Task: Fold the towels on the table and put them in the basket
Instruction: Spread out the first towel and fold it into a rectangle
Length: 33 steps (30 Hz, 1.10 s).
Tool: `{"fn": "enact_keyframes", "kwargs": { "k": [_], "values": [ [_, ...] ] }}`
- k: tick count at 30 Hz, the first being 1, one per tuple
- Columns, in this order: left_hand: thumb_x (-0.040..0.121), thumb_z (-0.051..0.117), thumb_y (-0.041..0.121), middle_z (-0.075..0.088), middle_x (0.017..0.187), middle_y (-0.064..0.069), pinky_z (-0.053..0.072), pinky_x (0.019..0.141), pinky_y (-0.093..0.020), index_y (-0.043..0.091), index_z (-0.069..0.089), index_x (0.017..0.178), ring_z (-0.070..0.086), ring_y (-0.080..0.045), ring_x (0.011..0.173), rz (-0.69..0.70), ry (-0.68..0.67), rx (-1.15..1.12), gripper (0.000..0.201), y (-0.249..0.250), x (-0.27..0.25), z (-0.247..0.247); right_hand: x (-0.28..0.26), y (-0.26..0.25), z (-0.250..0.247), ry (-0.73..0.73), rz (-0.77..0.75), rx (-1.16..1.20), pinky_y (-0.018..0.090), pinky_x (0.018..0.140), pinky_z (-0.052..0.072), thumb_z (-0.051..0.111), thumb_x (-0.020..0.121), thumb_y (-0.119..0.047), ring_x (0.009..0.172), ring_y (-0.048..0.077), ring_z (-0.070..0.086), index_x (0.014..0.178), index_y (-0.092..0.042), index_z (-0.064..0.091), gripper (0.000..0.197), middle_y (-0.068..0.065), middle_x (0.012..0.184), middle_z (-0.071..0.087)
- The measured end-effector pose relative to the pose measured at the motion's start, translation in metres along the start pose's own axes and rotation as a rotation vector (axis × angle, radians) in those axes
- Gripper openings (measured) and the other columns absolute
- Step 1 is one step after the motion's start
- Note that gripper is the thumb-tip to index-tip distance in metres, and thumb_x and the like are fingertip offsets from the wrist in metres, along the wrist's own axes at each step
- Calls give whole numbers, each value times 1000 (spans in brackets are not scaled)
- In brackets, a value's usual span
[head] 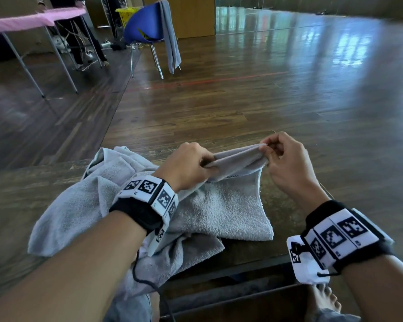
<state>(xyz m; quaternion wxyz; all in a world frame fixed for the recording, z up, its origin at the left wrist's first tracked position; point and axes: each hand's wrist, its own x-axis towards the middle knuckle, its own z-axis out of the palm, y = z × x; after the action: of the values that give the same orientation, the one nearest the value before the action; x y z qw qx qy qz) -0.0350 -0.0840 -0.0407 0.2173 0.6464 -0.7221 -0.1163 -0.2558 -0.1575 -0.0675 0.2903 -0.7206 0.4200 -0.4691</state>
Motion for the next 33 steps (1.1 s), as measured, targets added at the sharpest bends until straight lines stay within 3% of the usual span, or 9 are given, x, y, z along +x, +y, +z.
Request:
{"fn": "enact_keyframes", "kwargs": {
  "k": [6, 9, 11, 15, 16, 20, 27, 30, 33],
  "values": [
    [82, 76, 43, 62, 54, -3, 28, 44, -15, 15, 74, 63, 44, -8, 45, -171, -6, 23, 34, -32, -40, -38, 1, 13, -21, 155, 92, 47, 43, 78, 62, 65, 98, -13, 85, 21, 69, 94, -25, 65, 13, 1, 91, 71],
    [85, 76, 36, 51, 48, 3, 30, 43, -17, 2, 75, 73, 39, -4, 42, -232, 0, -44, 36, -42, -72, -64, -8, 15, -39, 143, 94, 114, 29, 66, 63, 67, 97, -14, 75, 8, 70, 89, -33, 68, 21, 3, 96, 74],
    [86, 75, 33, 59, 55, 3, 35, 47, -19, 7, 78, 82, 43, -3, 46, -243, -2, -47, 27, -43, -87, -80, -13, 7, -49, 116, 51, 85, 18, 58, 58, 69, 96, -16, 63, -2, 64, 86, -40, 71, 26, -13, 85, 75],
    [95, 65, 28, 76, 90, -12, 52, 80, -44, 13, 77, 97, 67, -29, 80, -245, 28, -63, 20, -31, -94, -110, -13, -17, -67, 121, 65, 80, 32, 69, 55, 71, 94, -18, 64, 2, 61, 81, -41, 75, 27, -18, 73, 71],
    [97, 62, 28, 75, 93, -15, 51, 79, -44, 11, 76, 98, 67, -32, 83, -248, 23, -73, 22, -25, -93, -118, -12, -23, -71, 120, 87, 99, 34, 68, 56, 71, 94, -18, 61, 6, 62, 80, -41, 76, 27, -14, 73, 71],
    [97, 62, 20, 75, 72, 12, 49, 58, -11, 22, 77, 85, 65, 3, 62, -235, 127, -221, 19, 0, -90, -141, -5, -47, -88, 114, 105, 125, 25, 54, 59, 70, 95, -18, 48, 2, 60, 75, -43, 75, 33, -15, 67, 71],
    [83, 72, -2, 72, 89, -22, 62, 71, -33, 12, 78, 91, 71, -25, 83, -236, 343, -486, 17, 20, -95, -135, -1, -66, -110, 74, 119, 157, 25, 58, 60, 71, 94, -12, 50, 6, 63, 81, -27, 74, 20, -9, 72, 70],
    [80, 76, -2, 75, 85, -17, 62, 65, -28, 21, 79, 79, 70, -22, 77, -234, 357, -475, 23, 15, -101, -121, -6, -64, -114, 40, 123, 114, 27, 58, 61, 71, 93, -10, 51, 7, 65, 80, -27, 73, 22, -3, 78, 70],
    [77, 82, 9, 77, 84, -10, 62, 79, -37, 25, 81, 79, 74, -22, 81, -272, 305, -425, 16, 4, -104, -115, -10, -62, -117, 35, 127, 114, 28, 59, 63, 70, 94, -7, 50, 7, 65, 81, -26, 71, 23, 3, 81, 69]
  ]
}}
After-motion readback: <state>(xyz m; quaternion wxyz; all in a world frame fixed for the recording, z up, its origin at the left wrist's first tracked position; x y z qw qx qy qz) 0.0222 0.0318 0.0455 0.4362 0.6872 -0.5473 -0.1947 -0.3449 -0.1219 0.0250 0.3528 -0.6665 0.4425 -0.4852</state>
